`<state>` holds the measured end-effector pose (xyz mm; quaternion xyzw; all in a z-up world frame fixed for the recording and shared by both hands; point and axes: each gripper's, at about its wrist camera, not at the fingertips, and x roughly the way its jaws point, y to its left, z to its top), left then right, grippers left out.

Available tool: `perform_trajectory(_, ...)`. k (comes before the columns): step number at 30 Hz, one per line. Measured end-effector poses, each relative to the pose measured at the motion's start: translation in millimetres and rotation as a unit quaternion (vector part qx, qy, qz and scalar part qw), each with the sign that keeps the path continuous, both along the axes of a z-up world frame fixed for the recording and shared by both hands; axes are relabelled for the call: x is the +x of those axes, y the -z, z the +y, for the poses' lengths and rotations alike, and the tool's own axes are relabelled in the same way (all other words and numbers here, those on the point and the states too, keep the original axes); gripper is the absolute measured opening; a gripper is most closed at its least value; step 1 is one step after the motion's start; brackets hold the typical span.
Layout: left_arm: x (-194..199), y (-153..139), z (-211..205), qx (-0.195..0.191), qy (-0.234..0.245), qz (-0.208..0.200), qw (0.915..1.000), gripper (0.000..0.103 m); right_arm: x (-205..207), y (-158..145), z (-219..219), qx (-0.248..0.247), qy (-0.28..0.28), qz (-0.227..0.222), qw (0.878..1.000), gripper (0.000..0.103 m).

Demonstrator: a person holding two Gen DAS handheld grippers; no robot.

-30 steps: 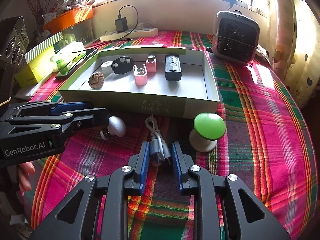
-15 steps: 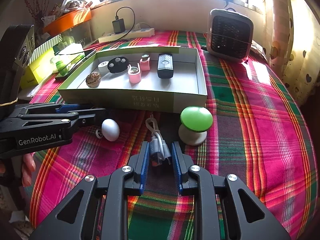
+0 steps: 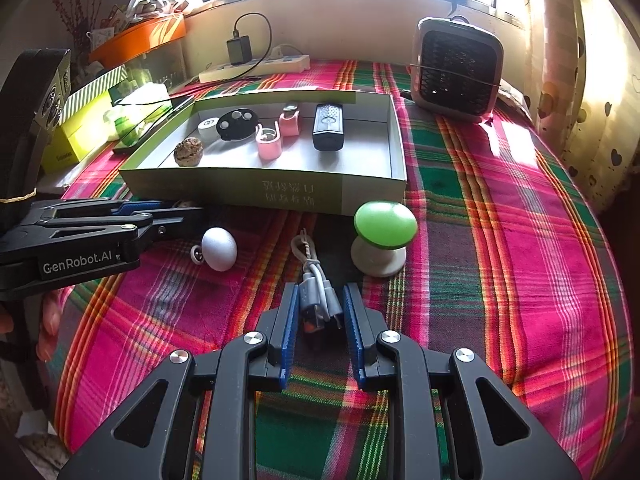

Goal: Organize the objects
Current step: 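Close the right gripper on the white USB cable while the left gripper grasps the second walnut, then lift the walnut and cable with both grippers and carry them toward the tray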

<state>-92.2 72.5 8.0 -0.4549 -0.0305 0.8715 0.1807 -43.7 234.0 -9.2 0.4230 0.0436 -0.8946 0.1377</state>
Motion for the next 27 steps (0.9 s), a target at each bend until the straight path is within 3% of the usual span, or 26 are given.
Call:
perform_trajectory(9, 10.4, 0.8, -7.6, 0.002, -0.005, -0.001, 1.0, 0.027, -1.2, -0.6, -1.4, -0.004, -0.019, -0.002, 1.0, 0.024)
perform_trajectory(15, 13.4, 0.8, -14.4, -0.001, -0.011, 0.0, 0.9999, 0.027, -5.3, 0.3, -11.0, 0.008, -0.039, -0.001, 0.999, 0.04)
perform_trajectory(24, 11.7, 1.7, -15.4, 0.003, -0.01, 0.002, 0.9999, 0.027, -9.1, 0.9, -12.1, 0.019, -0.032, 0.001, 0.999, 0.04)
perform_trajectory(27, 11.8, 1.5, -15.5, 0.003, -0.01, 0.003, 0.9999, 0.027, -8.2, 0.3, -13.5, 0.023, -0.034, 0.004, 0.999, 0.034)
